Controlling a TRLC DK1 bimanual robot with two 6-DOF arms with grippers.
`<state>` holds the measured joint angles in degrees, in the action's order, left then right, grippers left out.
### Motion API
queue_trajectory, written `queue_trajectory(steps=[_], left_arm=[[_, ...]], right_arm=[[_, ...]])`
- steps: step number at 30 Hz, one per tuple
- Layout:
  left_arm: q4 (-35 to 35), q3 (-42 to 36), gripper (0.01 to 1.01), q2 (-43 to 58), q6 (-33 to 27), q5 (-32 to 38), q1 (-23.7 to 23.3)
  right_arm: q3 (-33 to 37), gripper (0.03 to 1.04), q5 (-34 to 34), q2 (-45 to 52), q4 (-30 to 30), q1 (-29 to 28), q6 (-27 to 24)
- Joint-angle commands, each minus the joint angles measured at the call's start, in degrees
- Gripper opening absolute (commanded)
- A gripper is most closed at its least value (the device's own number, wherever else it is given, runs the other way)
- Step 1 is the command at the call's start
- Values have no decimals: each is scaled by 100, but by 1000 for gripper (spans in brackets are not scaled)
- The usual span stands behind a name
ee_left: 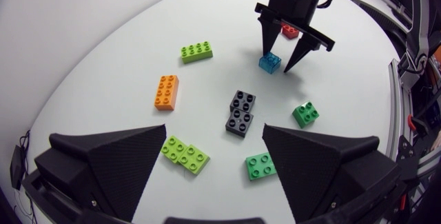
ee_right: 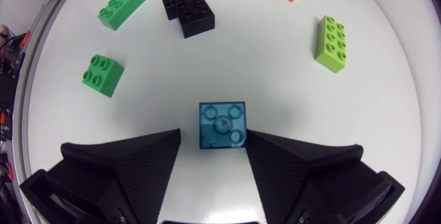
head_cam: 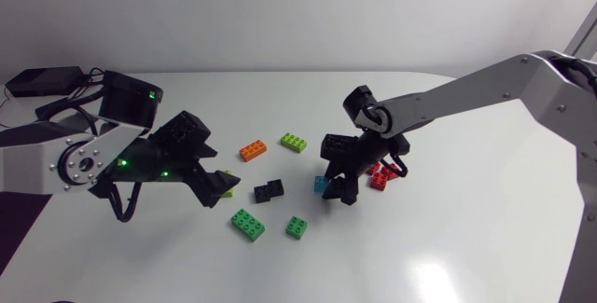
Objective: Separate the duplo bricks
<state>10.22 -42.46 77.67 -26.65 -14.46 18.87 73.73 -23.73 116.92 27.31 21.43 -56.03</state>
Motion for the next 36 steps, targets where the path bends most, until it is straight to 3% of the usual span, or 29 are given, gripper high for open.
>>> queue_trajectory(steps=[1,8,20,29,36], left_arm=[[-29,168,977,-173,213,66,73],[323,132,977,-744,319,312,240],[1501,62,975,-1729,433,523,345],[2265,-131,975,-2221,486,690,275],[2529,-219,975,-2485,582,848,187]], right_arm=[[-272,941,35,-328,-42,28,189],[-896,984,35,-1690,38,-7,567],[-1133,982,35,-4090,1444,-333,1428],[-896,982,114,-5021,2516,-746,2360],[-826,982,105,-5514,3043,-1185,2650]])
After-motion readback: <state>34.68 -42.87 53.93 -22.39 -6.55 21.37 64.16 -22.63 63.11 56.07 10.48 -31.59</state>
